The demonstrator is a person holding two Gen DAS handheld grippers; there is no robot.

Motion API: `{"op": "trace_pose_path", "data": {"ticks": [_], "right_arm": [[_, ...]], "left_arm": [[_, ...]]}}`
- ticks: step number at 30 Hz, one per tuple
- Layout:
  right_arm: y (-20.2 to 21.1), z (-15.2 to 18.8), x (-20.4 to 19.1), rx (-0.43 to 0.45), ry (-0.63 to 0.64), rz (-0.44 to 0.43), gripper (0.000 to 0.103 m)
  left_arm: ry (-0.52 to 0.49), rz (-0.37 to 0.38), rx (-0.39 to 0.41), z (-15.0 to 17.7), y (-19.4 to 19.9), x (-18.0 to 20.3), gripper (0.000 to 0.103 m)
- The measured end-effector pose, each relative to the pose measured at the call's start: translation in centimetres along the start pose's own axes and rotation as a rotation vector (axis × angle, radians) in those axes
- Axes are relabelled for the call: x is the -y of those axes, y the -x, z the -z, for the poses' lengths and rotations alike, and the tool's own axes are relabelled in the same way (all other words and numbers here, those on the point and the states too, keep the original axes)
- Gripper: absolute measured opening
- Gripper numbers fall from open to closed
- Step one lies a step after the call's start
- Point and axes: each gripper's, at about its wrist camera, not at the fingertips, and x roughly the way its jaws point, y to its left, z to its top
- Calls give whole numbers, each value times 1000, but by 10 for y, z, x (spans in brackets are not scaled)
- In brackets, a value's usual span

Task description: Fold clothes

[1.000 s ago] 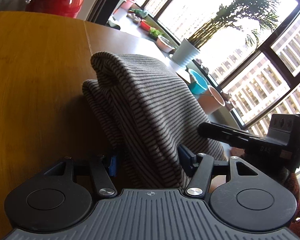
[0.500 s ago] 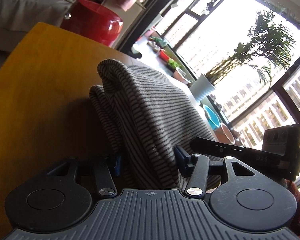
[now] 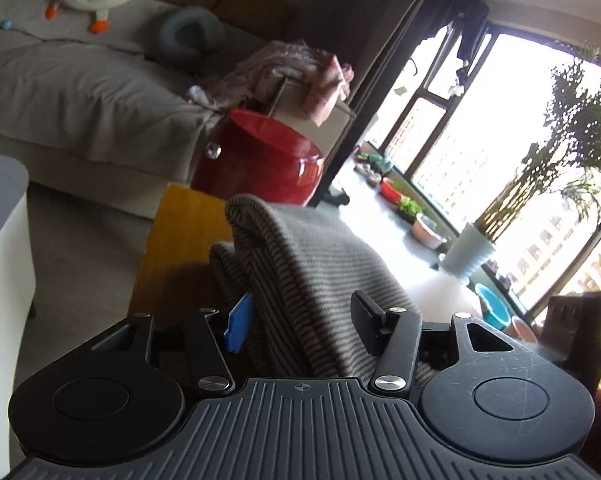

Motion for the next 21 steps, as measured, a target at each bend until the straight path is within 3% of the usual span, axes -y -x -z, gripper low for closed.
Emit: {"op": "trace_pose_path", "data": {"ticks": [4, 9, 15, 21], "right_arm": [[0, -3, -8, -5, 57, 25, 76], [10, -13, -6, -36, 53, 8, 77], [17, -36, 27, -15, -118, -37, 83], [-33, -33, 45, -70, -300, -95, 83]], "left_arm": [[41, 129, 31, -9, -12, 10, 58], [120, 162, -41, 10, -57, 4, 55], [165, 211, -33, 18, -62, -13, 51], [50, 177, -12, 26, -62, -1, 51]]}}
